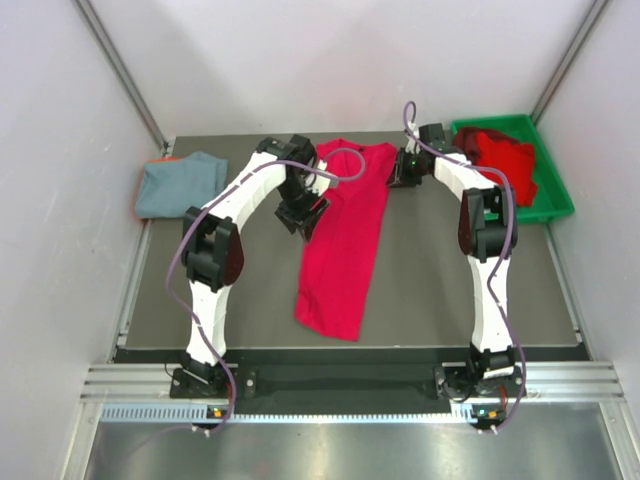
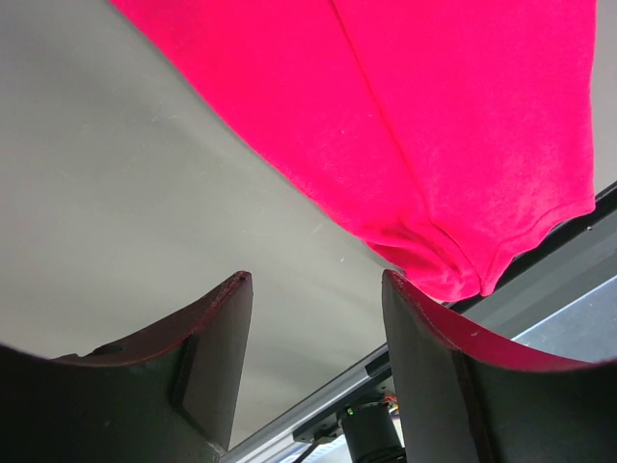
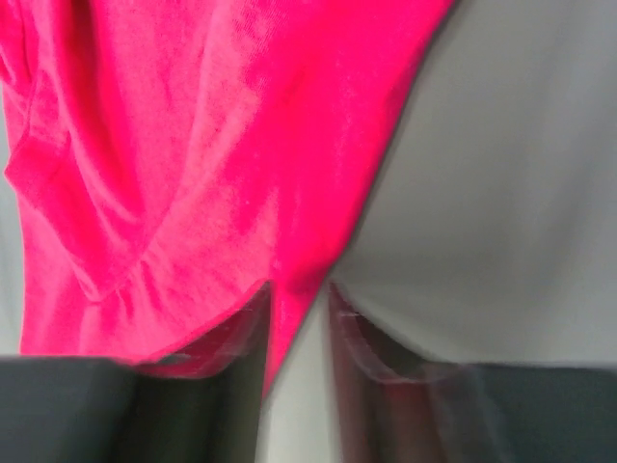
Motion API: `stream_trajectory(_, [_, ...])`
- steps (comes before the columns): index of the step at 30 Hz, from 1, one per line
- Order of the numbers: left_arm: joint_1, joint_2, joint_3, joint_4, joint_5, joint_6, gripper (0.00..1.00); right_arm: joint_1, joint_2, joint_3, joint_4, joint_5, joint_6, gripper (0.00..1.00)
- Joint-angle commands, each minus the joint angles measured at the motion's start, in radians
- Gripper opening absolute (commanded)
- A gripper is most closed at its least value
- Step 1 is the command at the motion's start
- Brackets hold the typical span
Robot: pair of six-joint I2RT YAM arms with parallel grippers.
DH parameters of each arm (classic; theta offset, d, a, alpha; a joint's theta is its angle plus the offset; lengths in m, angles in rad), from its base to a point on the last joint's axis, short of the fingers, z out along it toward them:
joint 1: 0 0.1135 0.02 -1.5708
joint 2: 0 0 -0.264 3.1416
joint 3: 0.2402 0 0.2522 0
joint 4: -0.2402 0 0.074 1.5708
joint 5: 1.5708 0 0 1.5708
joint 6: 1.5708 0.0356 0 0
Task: Fold and stack the t-shirts
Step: Fold the tshirt
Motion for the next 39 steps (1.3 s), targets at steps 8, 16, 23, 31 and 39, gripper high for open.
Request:
stream_trajectory(8, [0.007, -0.029, -0.031, -0.074, -0.008, 0.005, 0.61, 0.008, 0.079, 0.110, 0.023, 0.036, -0.017, 0.00])
stream_trajectory(16, [0.009, -0.023, -0.033, -0.074, -0.014, 0.003, 0.61, -0.015, 0.141, 0.219, 0.034, 0.087, -0.040, 0.00])
stream_trajectory(23, [0.009, -0.030, -0.045, -0.073, -0.013, 0.003, 0.61, -0.024, 0.150, 0.254, 0.042, 0.120, -0.028, 0.01])
stream_trajectory(31, [0.013, -0.067, -0.094, -0.069, -0.024, -0.014, 0.63, -0.026, 0.145, 0.294, 0.054, 0.168, -0.036, 0.03])
stream_trajectory(39, [0.015, -0.073, -0.128, -0.097, 0.085, -0.031, 0.81, -0.023, 0.133, 0.305, 0.046, 0.185, -0.057, 0.31])
